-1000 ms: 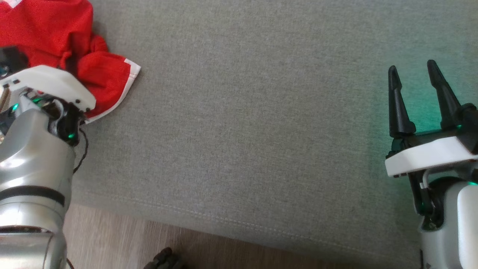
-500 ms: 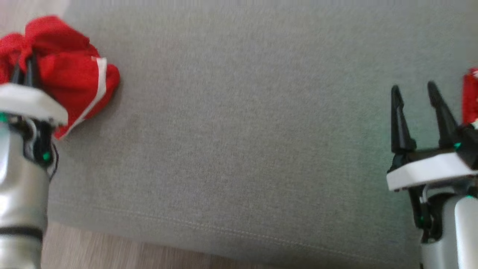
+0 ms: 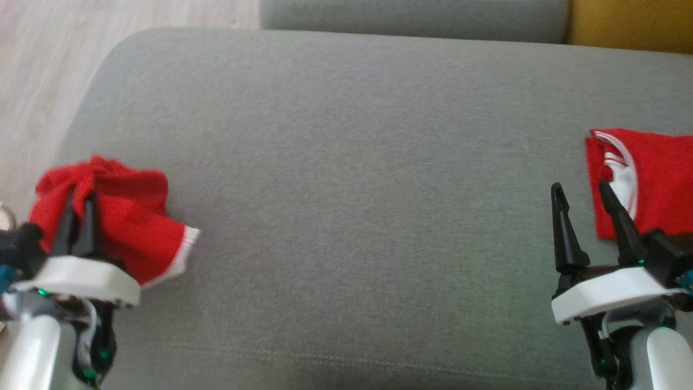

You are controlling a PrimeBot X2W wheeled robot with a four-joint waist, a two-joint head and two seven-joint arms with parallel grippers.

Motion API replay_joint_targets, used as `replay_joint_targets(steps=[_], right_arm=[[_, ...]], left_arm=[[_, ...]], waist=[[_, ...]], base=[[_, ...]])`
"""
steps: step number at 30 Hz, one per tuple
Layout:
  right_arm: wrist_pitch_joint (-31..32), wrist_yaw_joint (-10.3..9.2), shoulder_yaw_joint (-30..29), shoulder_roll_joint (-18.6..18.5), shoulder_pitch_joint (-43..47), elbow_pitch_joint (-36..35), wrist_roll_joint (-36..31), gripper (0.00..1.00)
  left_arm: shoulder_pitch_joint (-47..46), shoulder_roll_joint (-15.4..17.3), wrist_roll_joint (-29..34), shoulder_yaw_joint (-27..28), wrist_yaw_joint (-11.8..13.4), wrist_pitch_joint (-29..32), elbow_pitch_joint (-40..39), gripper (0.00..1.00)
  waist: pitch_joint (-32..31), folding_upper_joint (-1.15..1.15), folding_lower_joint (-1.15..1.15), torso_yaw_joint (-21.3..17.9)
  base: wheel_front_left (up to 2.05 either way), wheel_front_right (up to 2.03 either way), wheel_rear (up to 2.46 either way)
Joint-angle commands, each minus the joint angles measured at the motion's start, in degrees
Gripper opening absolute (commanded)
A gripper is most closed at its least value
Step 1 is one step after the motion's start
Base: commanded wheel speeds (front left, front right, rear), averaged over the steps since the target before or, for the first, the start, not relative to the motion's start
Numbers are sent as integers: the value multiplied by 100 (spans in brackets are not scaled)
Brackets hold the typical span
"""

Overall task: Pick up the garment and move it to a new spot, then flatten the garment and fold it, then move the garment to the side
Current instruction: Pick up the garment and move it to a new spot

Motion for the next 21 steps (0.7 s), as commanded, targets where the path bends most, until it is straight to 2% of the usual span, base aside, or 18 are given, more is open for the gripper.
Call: replay_joint_targets(steps=[1, 4, 9, 21], right_arm=[[-47, -4, 137, -28, -81, -192, 69, 100], [-53, -4, 167, -28, -68, -218, 114, 100], [-80, -4, 341, -28, -152, -242, 189, 100], [-278, -4, 638, -28, -357, -56, 373, 100]], left_arm=[[-73, 229, 90, 176, 85, 116, -565, 0], [149, 217, 159, 42, 167, 351, -1163, 0], [85, 131, 253, -323, 101, 607, -1643, 0], [-1029, -569, 429, -1490, -455, 644, -1182, 0]], waist=[[-108, 0, 1, -167], [-92, 0, 1, -341], [30, 0, 1, -816], [438, 0, 1, -2162]], base=[[0, 0, 0], [0, 0, 0], [0, 0, 0], [0, 0, 0]])
